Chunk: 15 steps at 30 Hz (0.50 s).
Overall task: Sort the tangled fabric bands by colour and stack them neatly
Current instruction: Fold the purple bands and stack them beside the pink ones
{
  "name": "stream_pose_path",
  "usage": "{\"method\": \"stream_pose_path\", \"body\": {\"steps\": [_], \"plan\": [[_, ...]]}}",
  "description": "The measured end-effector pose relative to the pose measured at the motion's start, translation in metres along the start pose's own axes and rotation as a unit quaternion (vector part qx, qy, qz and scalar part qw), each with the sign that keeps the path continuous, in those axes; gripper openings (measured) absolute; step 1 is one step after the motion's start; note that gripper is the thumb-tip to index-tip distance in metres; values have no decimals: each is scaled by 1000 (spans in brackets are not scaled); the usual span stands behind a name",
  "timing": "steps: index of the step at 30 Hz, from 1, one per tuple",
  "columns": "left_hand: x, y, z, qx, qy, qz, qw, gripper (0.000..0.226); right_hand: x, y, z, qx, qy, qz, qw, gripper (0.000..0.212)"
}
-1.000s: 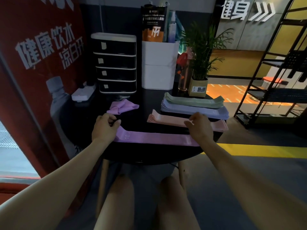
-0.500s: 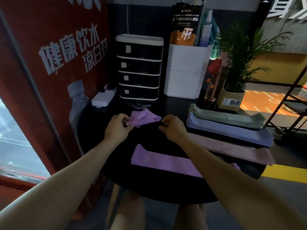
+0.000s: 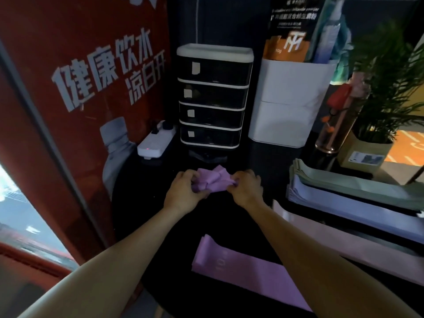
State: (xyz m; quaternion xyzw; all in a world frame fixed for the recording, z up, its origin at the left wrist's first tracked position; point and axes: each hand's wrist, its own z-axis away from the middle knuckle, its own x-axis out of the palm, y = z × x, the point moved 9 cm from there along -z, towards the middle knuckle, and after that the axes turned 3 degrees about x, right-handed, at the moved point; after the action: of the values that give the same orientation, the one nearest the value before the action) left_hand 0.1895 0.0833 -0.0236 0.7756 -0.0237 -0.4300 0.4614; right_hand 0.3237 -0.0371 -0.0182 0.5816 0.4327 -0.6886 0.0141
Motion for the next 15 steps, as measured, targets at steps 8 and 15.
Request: {"method": "stream_pose_path", "body": {"steps": [8,15], "plan": [[-44,6,-2,20,75,43,996,8,-28,-24,-3,-64,4,-179,982,26],[-83,27,7,8,98,171,980,12,-63,-36,12,-64,39,-320,944,16]]}}
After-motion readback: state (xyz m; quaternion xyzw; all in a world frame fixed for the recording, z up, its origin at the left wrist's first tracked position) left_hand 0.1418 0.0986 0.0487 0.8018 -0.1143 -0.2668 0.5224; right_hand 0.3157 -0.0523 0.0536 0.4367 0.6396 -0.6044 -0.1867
